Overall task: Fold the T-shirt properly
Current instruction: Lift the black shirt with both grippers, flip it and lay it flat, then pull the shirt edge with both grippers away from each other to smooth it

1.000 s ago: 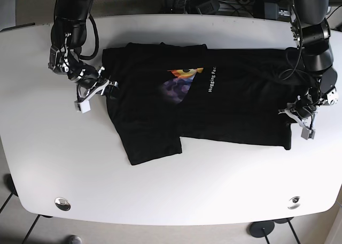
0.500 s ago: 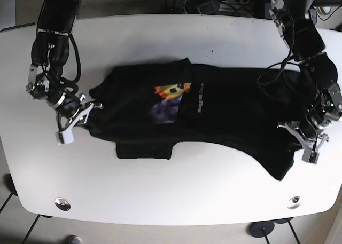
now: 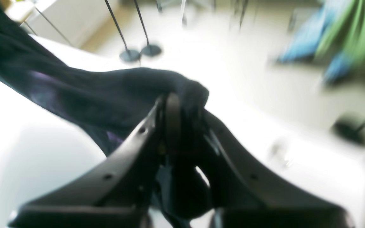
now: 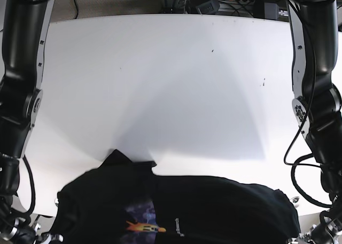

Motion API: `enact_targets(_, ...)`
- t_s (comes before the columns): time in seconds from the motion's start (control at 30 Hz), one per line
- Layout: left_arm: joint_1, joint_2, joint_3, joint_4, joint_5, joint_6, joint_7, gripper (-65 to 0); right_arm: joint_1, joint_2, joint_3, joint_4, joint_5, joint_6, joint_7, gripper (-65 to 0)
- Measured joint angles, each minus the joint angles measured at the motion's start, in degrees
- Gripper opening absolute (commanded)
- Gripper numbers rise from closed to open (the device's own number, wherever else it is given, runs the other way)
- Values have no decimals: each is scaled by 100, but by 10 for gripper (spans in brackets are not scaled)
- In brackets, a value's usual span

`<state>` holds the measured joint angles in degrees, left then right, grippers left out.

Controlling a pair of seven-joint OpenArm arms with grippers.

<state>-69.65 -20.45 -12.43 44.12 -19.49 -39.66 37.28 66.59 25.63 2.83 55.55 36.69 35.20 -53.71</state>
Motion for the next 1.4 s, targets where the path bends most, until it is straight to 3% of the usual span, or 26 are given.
enact_targets(0.1, -227, -76, -9, -74, -4, -2, -9, -642, 444, 17, 2, -15, -92, 70, 9, -634)
enact_targets(0.23, 369, -138, -175, 136, -61, -28, 70, -643, 4, 59, 122, 68, -42, 81, -214, -634)
enact_targets(0.4, 2452, -166, -1023, 1794, -50, -31, 603, -643, -2573, 46, 1023, 1620, 444, 22, -551, -634)
enact_targets(0.6, 4774, -98, -1609, 3145, -109, -90, 754, -643, -5219, -372, 1784, 2787, 511, 26, -616, -634)
enact_targets(0.97, 6776, 407, -2988, 3276, -111, -90, 772, -642, -7434, -673, 2041, 3624, 557, 83, -546, -633)
enact_targets(1.13, 7322, 385, -3182, 3279, -109, -90, 772, -637, -7982, -787, 2033, 3853, 560, 83, -542, -631)
enact_targets(1.2, 7449, 385, -3185, 3287, -111, -92, 769, -583, -8214, -780, 2033, 3851, 560, 83, -546, -629)
enact_targets(1.3, 7506, 321, -3187, 3287, -92, -85, 772, -400, -8382, -772, 2035, 3912, 507, 63, -549, -621)
enact_targets(1.37, 7536, 282, -3392, 3303, -96, -68, 907, -322, -8572, -767, 2044, 4186, 511, 63, -544, -496)
enact_targets(1.4, 7545, 295, -3558, 3353, -76, -68, 1174, -318, -8741, -765, 2050, 4439, 494, 83, -549, -361)
